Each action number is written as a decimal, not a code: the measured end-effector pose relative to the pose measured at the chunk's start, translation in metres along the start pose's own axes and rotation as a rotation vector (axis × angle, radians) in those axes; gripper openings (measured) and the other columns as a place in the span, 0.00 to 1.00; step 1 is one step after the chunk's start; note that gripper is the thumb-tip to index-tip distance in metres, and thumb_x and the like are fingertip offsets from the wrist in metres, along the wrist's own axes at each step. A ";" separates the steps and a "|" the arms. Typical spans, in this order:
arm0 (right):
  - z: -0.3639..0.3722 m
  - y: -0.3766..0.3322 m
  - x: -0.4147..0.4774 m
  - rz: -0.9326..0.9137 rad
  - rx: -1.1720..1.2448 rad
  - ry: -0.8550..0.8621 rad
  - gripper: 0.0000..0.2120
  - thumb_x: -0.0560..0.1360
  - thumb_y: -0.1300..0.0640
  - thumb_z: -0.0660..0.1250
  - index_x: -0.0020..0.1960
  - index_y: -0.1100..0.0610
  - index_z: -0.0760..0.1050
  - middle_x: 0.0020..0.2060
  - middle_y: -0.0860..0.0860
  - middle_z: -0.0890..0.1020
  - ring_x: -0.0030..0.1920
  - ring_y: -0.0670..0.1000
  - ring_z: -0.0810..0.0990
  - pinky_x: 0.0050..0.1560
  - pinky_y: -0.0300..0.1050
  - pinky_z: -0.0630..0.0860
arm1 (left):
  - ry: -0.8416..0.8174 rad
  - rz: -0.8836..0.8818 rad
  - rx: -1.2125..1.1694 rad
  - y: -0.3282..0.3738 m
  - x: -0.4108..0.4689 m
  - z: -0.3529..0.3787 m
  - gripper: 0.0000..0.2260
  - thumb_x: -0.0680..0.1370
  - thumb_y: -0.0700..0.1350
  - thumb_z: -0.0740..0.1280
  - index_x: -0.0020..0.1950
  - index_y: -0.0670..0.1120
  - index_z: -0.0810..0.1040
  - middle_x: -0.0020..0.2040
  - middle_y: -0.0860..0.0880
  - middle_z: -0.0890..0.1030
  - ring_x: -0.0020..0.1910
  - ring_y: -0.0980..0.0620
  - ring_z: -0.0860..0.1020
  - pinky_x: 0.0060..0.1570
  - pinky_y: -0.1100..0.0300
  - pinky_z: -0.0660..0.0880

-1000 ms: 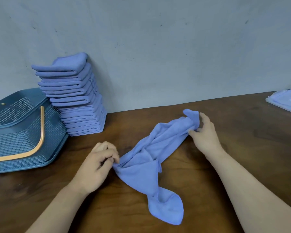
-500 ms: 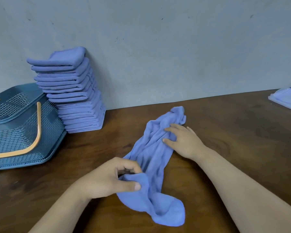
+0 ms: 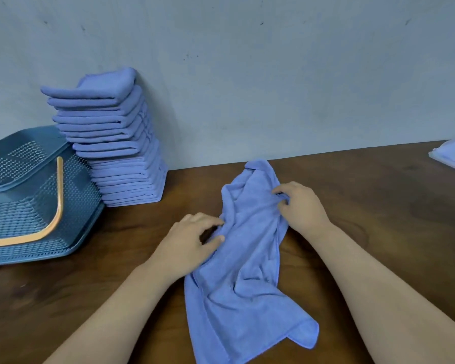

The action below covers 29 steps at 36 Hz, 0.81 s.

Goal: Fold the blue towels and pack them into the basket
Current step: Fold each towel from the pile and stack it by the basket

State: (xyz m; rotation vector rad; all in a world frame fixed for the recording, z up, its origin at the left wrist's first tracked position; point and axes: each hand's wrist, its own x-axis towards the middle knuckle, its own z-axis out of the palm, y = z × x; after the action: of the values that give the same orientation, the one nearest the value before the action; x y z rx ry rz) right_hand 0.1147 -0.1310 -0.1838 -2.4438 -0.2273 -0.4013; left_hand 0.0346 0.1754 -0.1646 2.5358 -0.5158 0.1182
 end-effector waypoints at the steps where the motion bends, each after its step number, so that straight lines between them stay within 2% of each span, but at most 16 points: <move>1: -0.003 0.001 -0.001 0.020 -0.015 0.002 0.18 0.77 0.66 0.67 0.64 0.55 0.83 0.57 0.50 0.84 0.56 0.54 0.79 0.55 0.45 0.75 | 0.024 0.018 0.044 0.001 -0.001 0.001 0.08 0.82 0.53 0.71 0.61 0.57 0.84 0.52 0.61 0.80 0.53 0.57 0.75 0.57 0.57 0.74; 2: -0.006 0.003 -0.003 0.034 -0.053 0.000 0.18 0.77 0.65 0.66 0.64 0.54 0.83 0.56 0.49 0.84 0.55 0.54 0.77 0.54 0.46 0.75 | 0.045 0.020 0.032 0.001 -0.002 0.002 0.03 0.81 0.51 0.71 0.53 0.56 0.84 0.45 0.59 0.80 0.47 0.57 0.76 0.51 0.56 0.76; 4: -0.013 0.006 -0.008 0.059 -0.111 -0.002 0.19 0.75 0.64 0.66 0.61 0.51 0.84 0.52 0.45 0.84 0.52 0.52 0.74 0.50 0.47 0.76 | 0.023 -0.010 -0.055 0.000 -0.008 -0.001 0.09 0.79 0.50 0.70 0.39 0.52 0.82 0.33 0.56 0.77 0.34 0.58 0.74 0.39 0.58 0.74; 5: -0.017 0.006 -0.011 0.078 -0.096 -0.005 0.19 0.73 0.64 0.65 0.59 0.49 0.84 0.49 0.43 0.84 0.51 0.51 0.75 0.49 0.48 0.77 | -0.037 -0.020 -0.111 0.000 -0.013 -0.003 0.11 0.78 0.49 0.69 0.36 0.49 0.80 0.30 0.54 0.76 0.31 0.59 0.72 0.35 0.59 0.72; 8: -0.026 0.001 -0.020 0.145 0.020 -0.059 0.18 0.71 0.65 0.64 0.49 0.44 0.82 0.41 0.39 0.84 0.46 0.44 0.81 0.47 0.45 0.79 | -0.285 0.023 -0.292 0.005 -0.028 -0.010 0.10 0.74 0.43 0.67 0.32 0.43 0.76 0.29 0.44 0.75 0.30 0.57 0.69 0.34 0.57 0.67; 9: -0.027 -0.002 -0.022 0.147 0.027 -0.096 0.18 0.71 0.64 0.63 0.47 0.43 0.81 0.39 0.37 0.84 0.44 0.41 0.81 0.45 0.43 0.79 | -0.337 0.032 -0.335 0.005 -0.030 -0.012 0.11 0.74 0.41 0.66 0.31 0.43 0.76 0.29 0.43 0.75 0.30 0.54 0.69 0.33 0.56 0.66; 11: -0.031 -0.008 -0.027 0.126 0.026 -0.174 0.18 0.71 0.64 0.62 0.45 0.41 0.80 0.38 0.35 0.84 0.43 0.39 0.81 0.44 0.42 0.77 | -0.339 0.022 -0.411 0.003 -0.029 -0.014 0.12 0.75 0.42 0.66 0.30 0.45 0.79 0.28 0.47 0.76 0.29 0.52 0.71 0.34 0.57 0.67; 13: -0.032 -0.011 -0.029 0.125 0.038 -0.207 0.18 0.72 0.64 0.61 0.46 0.41 0.79 0.38 0.37 0.84 0.44 0.41 0.81 0.45 0.44 0.78 | -0.202 0.000 -0.449 0.001 -0.020 -0.011 0.13 0.76 0.47 0.66 0.34 0.47 0.82 0.30 0.49 0.79 0.30 0.51 0.74 0.36 0.58 0.70; 16: -0.030 -0.013 -0.029 0.175 0.031 -0.077 0.13 0.73 0.61 0.60 0.46 0.44 0.77 0.38 0.43 0.83 0.42 0.50 0.81 0.43 0.51 0.80 | 0.091 -0.027 -0.321 -0.002 0.004 0.000 0.10 0.84 0.51 0.66 0.45 0.53 0.84 0.38 0.52 0.82 0.35 0.53 0.79 0.40 0.56 0.75; 19: -0.023 -0.013 -0.028 0.073 -0.045 0.126 0.07 0.78 0.56 0.65 0.53 0.47 0.76 0.47 0.44 0.78 0.47 0.52 0.77 0.43 0.52 0.77 | 0.173 -0.016 -0.263 -0.006 0.033 0.007 0.05 0.85 0.50 0.66 0.53 0.58 0.81 0.51 0.59 0.83 0.50 0.56 0.81 0.51 0.62 0.77; 20: -0.020 -0.013 -0.026 0.024 -0.071 0.150 0.10 0.79 0.55 0.66 0.59 0.48 0.77 0.53 0.45 0.77 0.51 0.52 0.76 0.46 0.51 0.77 | 0.182 -0.017 -0.249 -0.008 0.044 0.010 0.05 0.85 0.50 0.66 0.55 0.59 0.81 0.53 0.61 0.83 0.54 0.58 0.81 0.55 0.62 0.77; 22: -0.016 -0.014 -0.022 -0.057 -0.122 0.104 0.20 0.80 0.53 0.67 0.72 0.46 0.74 0.65 0.46 0.73 0.60 0.52 0.72 0.54 0.50 0.77 | 0.173 -0.026 -0.234 -0.009 0.068 0.014 0.07 0.86 0.51 0.65 0.61 0.60 0.81 0.57 0.65 0.82 0.59 0.62 0.79 0.63 0.58 0.77; 24: -0.011 -0.014 -0.017 -0.075 -0.203 0.001 0.23 0.83 0.53 0.65 0.76 0.42 0.71 0.74 0.46 0.69 0.65 0.53 0.71 0.58 0.52 0.77 | 0.101 -0.004 -0.243 -0.004 0.090 0.017 0.12 0.87 0.50 0.63 0.68 0.59 0.79 0.63 0.66 0.81 0.65 0.62 0.77 0.70 0.52 0.75; 27: -0.006 -0.010 -0.015 0.003 -0.263 -0.057 0.18 0.85 0.48 0.62 0.74 0.42 0.75 0.76 0.47 0.70 0.68 0.55 0.71 0.63 0.54 0.75 | -0.134 0.047 -0.274 0.005 0.113 0.026 0.17 0.89 0.51 0.60 0.78 0.59 0.73 0.73 0.64 0.77 0.74 0.64 0.71 0.80 0.48 0.63; 29: -0.006 -0.007 -0.015 0.071 -0.254 -0.040 0.18 0.84 0.45 0.61 0.73 0.45 0.76 0.73 0.47 0.74 0.67 0.54 0.73 0.63 0.53 0.73 | -0.249 0.090 -0.108 0.006 0.120 0.034 0.20 0.89 0.59 0.54 0.81 0.65 0.66 0.78 0.67 0.71 0.76 0.70 0.64 0.83 0.46 0.50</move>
State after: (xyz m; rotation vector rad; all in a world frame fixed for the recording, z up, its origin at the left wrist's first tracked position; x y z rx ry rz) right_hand 0.0975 -0.1305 -0.1802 -2.7019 -0.1110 -0.3689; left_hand 0.1426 0.1125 -0.1679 2.4347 -0.7129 -0.1902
